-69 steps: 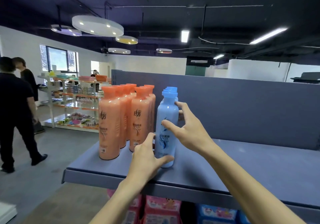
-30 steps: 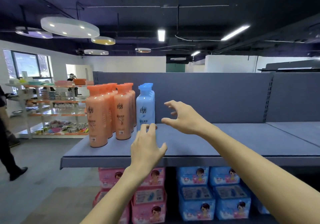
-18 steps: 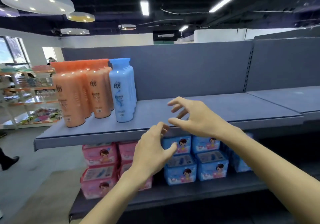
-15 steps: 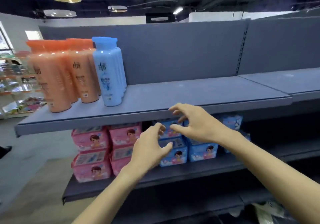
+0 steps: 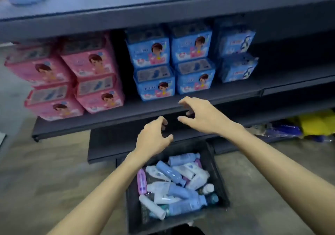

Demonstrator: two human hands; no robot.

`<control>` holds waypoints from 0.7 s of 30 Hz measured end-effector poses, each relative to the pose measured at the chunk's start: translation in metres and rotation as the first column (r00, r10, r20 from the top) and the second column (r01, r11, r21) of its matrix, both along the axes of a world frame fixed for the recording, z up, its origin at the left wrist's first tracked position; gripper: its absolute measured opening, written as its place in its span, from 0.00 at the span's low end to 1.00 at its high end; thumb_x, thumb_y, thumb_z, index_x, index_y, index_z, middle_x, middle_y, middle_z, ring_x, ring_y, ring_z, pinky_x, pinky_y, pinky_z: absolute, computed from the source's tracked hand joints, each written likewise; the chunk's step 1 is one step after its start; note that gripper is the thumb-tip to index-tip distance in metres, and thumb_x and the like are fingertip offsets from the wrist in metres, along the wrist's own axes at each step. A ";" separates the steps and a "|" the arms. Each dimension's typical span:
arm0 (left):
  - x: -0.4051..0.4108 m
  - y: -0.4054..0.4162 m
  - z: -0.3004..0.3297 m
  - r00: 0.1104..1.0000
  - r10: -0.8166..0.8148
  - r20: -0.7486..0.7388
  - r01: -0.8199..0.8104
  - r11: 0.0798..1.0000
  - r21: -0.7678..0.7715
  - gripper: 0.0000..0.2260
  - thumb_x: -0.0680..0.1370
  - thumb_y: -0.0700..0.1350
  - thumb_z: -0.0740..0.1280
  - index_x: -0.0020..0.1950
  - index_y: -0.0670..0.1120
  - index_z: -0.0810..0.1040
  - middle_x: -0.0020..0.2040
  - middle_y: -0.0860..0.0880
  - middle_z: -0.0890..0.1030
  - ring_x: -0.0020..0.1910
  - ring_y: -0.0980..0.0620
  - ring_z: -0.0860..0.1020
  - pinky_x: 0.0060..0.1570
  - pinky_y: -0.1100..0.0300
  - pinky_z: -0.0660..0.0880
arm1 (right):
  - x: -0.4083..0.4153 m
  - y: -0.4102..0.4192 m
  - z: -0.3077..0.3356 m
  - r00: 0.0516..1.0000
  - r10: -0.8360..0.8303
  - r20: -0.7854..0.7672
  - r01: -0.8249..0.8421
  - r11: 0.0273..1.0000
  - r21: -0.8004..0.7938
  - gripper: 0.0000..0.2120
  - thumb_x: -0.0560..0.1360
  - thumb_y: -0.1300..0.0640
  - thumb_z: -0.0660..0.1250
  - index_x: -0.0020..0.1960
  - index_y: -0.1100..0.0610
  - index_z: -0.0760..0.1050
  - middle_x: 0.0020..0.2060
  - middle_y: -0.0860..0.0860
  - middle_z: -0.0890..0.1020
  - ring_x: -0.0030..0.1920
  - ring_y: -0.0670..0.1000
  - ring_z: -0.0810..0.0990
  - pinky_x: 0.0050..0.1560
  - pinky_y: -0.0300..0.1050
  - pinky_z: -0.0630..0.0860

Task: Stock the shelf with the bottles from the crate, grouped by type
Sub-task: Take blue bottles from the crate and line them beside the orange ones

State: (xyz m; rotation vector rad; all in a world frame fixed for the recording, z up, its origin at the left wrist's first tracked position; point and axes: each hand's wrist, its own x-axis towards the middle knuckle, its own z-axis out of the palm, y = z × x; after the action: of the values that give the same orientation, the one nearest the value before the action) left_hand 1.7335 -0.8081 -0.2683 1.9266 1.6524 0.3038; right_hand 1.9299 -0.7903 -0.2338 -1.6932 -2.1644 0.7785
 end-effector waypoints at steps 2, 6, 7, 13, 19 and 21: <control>-0.003 -0.012 -0.041 0.999 0.010 -0.048 -0.015 0.994 -0.104 0.17 0.71 0.51 0.71 0.58 0.50 0.73 0.51 0.52 0.80 0.51 0.49 0.78 0.51 0.52 0.76 | 0.002 -0.006 -0.048 1.000 -0.030 -0.004 0.029 0.994 -0.101 0.23 0.76 0.46 0.70 0.68 0.51 0.70 0.59 0.50 0.78 0.48 0.46 0.80 0.57 0.47 0.77; -0.017 -0.037 -0.122 0.996 0.030 -0.088 -0.057 0.945 -0.321 0.17 0.71 0.51 0.71 0.58 0.51 0.73 0.51 0.54 0.80 0.51 0.49 0.78 0.51 0.52 0.76 | 0.009 -0.029 -0.143 0.997 -0.081 0.017 0.082 0.947 -0.310 0.22 0.75 0.50 0.71 0.66 0.53 0.72 0.56 0.54 0.77 0.48 0.51 0.80 0.57 0.51 0.76; -0.022 -0.041 -0.140 0.995 0.027 -0.098 -0.061 0.928 -0.368 0.17 0.71 0.50 0.71 0.58 0.51 0.72 0.51 0.54 0.80 0.52 0.49 0.78 0.52 0.52 0.76 | 0.012 -0.036 -0.165 0.995 -0.094 0.027 0.098 0.930 -0.353 0.22 0.75 0.50 0.70 0.67 0.53 0.71 0.55 0.54 0.77 0.51 0.54 0.80 0.57 0.52 0.76; -0.033 -0.067 -0.237 0.991 0.043 -0.126 -0.101 0.859 -0.501 0.19 0.72 0.49 0.72 0.61 0.51 0.71 0.54 0.53 0.79 0.51 0.50 0.78 0.53 0.52 0.76 | 0.024 -0.069 -0.275 0.978 -0.198 0.057 0.197 0.821 -0.536 0.23 0.76 0.51 0.70 0.69 0.54 0.70 0.58 0.53 0.78 0.54 0.54 0.80 0.57 0.49 0.76; -0.028 -0.088 -0.336 0.991 0.001 -0.137 -0.079 0.821 -0.565 0.22 0.74 0.48 0.72 0.64 0.51 0.69 0.58 0.50 0.78 0.56 0.50 0.76 0.54 0.53 0.76 | 0.023 -0.089 -0.372 0.970 -0.213 0.117 0.239 0.756 -0.609 0.25 0.78 0.52 0.67 0.74 0.54 0.66 0.63 0.57 0.75 0.59 0.56 0.77 0.60 0.50 0.75; -0.025 -0.089 -0.362 0.988 -0.019 -0.150 -0.068 0.832 -0.551 0.23 0.74 0.48 0.71 0.66 0.51 0.68 0.60 0.49 0.77 0.58 0.49 0.75 0.56 0.52 0.75 | 0.019 -0.095 -0.396 0.968 -0.215 0.130 0.248 0.738 -0.628 0.26 0.79 0.52 0.65 0.75 0.53 0.65 0.65 0.57 0.74 0.60 0.57 0.77 0.60 0.52 0.75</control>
State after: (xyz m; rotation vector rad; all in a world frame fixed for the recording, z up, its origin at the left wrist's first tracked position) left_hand 1.7082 -0.8967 -0.6308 1.5062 1.6273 -0.3017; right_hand 1.9484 -0.8854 -0.6299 -2.2577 -1.7481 1.5422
